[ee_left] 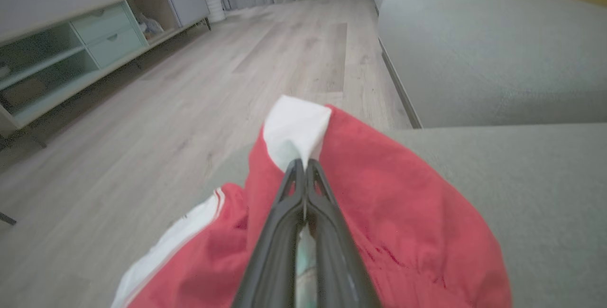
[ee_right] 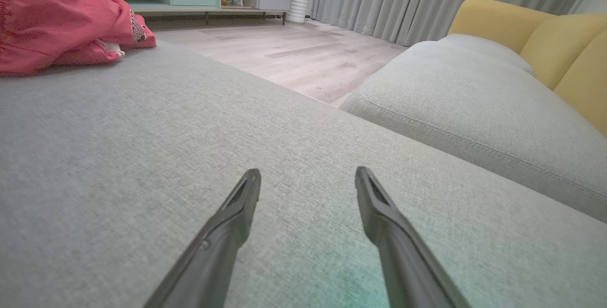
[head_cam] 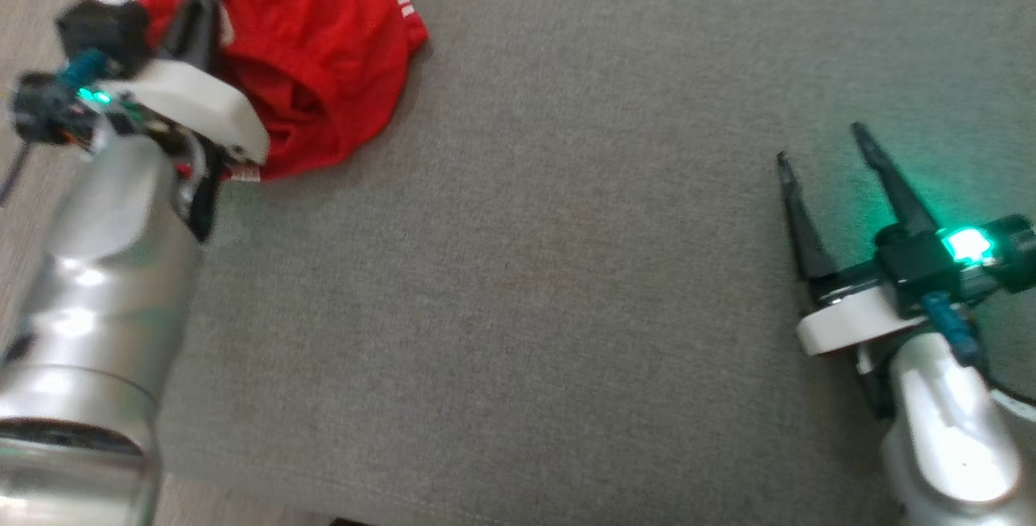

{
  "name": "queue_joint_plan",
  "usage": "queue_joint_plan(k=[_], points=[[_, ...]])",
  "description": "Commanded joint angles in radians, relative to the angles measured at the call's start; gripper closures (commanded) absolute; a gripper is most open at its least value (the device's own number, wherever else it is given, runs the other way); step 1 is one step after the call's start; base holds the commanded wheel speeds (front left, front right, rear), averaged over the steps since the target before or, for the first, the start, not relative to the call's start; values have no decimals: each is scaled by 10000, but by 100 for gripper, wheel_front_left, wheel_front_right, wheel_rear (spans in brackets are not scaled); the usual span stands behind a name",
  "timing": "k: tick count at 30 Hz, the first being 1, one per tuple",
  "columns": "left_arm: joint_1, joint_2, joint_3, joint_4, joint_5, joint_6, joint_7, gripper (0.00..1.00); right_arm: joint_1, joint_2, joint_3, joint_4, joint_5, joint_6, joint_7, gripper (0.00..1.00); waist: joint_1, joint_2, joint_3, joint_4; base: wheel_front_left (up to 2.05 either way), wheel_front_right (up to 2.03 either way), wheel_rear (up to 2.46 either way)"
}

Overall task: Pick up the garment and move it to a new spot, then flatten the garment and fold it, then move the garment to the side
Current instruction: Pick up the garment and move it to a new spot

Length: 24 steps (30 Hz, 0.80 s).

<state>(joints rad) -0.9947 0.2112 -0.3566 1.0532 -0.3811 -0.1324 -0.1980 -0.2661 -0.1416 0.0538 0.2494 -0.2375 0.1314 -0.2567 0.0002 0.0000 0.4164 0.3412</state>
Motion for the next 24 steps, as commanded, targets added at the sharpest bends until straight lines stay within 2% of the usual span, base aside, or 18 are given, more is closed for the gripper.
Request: queue_joint_plan(k=[1,5,9,18,24], points=[[-542,792,194,-286,-2,18,-150,100,18,217,316,-146,55,-7,-51,0,-2,0,-321,-186,0,0,0],[-1082,1261,-110,-664,112,18,-291,100,101,572,474,-11,278,-7,-51,0,-2,0,-1129,-686,0,0,0],[-1589,1695,-697,-1505,188,18,-82,100,327,815,555,32,581,-7,-51,0,-2,0,-2106,-1466,0,0,0],[-2510,2537,-1894,-4046,42,18,1902,100,942,910,1072,-269,1937,-7,-51,0,-2,0,-3423,-3928,0,0,0],[-2553,2647,-2145,-5584,-472,18,2833,100,1287,912,1386,-371,2381,-7,-51,0,-2,0,-3878,-5513,0,0,0]])
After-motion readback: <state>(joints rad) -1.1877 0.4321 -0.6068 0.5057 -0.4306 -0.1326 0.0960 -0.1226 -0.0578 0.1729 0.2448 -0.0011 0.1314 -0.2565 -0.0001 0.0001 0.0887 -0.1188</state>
